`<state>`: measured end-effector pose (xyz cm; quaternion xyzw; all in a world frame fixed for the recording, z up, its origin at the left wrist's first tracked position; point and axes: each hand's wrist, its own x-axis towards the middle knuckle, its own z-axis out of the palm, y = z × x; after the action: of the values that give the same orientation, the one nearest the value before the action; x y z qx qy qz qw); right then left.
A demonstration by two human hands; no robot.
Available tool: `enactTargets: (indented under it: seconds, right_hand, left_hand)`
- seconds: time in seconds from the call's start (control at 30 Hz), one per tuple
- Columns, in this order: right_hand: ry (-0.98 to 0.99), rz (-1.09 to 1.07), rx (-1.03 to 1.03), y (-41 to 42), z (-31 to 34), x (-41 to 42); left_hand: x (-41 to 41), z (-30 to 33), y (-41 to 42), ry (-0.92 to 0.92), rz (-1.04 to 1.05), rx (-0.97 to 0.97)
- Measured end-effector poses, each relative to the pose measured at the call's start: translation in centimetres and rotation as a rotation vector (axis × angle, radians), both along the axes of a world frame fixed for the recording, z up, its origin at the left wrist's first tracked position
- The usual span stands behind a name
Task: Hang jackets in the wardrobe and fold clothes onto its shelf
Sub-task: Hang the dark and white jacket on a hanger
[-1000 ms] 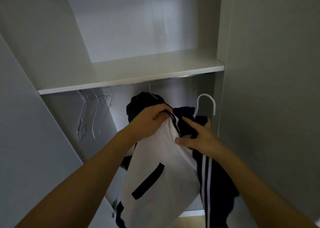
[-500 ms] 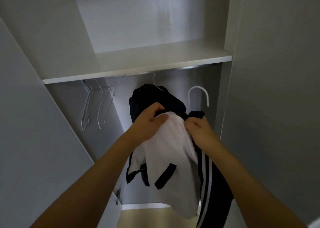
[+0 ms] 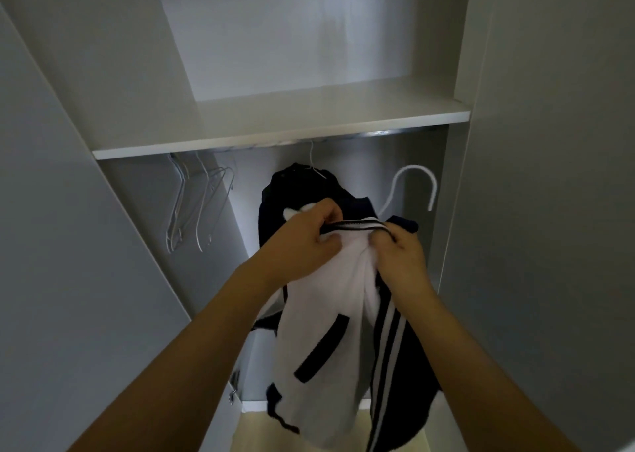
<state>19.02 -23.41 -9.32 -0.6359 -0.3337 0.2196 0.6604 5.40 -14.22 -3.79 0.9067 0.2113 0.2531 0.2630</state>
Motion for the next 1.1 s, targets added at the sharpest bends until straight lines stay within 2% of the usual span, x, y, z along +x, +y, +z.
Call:
enactTargets:
  seconds: [0.1, 0.17, 0.3, 0.4, 0.47, 0.57, 0.63, 0.77, 0.9, 1.0, 1.1]
  right_hand:
    - [0.236, -0.101, 0.167, 0.2, 0.7, 0.0]
    - [0.32, -0.151, 0.248, 0.0, 1.3, 0.4]
    - [0.428, -0.162, 0.352, -0.5, 2.1, 1.1]
    - [0.514, -0.179, 0.356, -1.0, 1.8, 1.5]
    - [0.498, -0.201, 0.262, -1.0, 1.0, 2.6]
    - [0.388, -0.172, -0.019, -0.8, -0.5, 4.5]
    - [0.318, -0.14, -0.102, -1.3, -1.9, 5.1]
    - [0.14, -0.02, -0.156, -3.1, -4.0, 3.8]
    - [0.066, 0.028, -0.231, -3.5, -4.8, 3.6]
    - [0.021, 0.163, -0.274, -4.3, -4.6, 3.3]
    - [0.175, 0.324, -0.248, -5.1, -3.6, 3.0]
  left_hand:
    - [-0.6, -2.6, 0.5, 0.109, 0.159, 0.04]
    - [-1.4, -5.4, 0.9, 0.151, 0.293, 0.028]
    - [-3.2, -9.2, 2.1, 0.086, 0.53, -0.107]
    - [-3.7, -9.6, 2.9, 0.03, 0.575, -0.19]
    - [-3.8, -9.4, 3.1, -0.041, 0.553, -0.245]
    - [-3.7, -8.1, 3.3, -0.104, 0.467, -0.25]
    - [-3.3, -6.5, 3.4, -0.025, 0.372, -0.095]
    - [-0.9, -2.5, 2.9, 0.294, 0.073, 0.298]
    - [0.9, 0.0, 1.8, 0.361, -0.052, 0.501]
    - [1.4, 0.2, 1.4, 0.398, -0.123, 0.451]
    - [2.0, -0.2, 1.2, 0.409, -0.15, 0.304]
